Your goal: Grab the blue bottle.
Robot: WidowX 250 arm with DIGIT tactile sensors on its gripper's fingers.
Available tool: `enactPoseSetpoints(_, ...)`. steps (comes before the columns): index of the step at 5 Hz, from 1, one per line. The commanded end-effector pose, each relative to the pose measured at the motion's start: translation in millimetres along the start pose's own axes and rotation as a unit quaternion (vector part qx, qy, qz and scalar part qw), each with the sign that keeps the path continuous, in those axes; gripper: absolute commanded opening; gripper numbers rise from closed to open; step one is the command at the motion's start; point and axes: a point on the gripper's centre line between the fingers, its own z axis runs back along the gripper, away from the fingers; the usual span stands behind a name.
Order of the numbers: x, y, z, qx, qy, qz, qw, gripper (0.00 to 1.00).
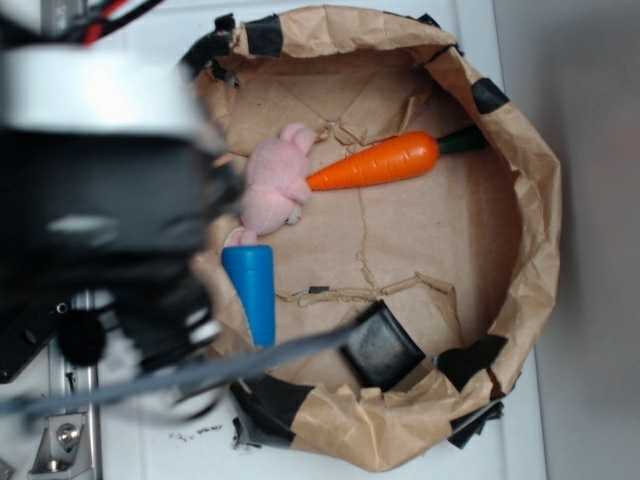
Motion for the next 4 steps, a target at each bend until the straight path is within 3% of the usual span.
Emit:
enactPoseSetpoints(1,48.1,-2.2,-45.4,0.042,-0.044,0.252,0.966,1.0)
enactPoseSetpoints(2,39.3,-12.6,-87.6,0.05,-0.001,0.315,0.948,1.0)
enactPoseSetpoints(3,14.9,-26.8,-109.5,0.004,0.004,0.335,0.942,1.0)
enactPoseSetpoints(4,-2.4,-35.3,-127.5,-0.047,0.038,0.363,0.93,1.0)
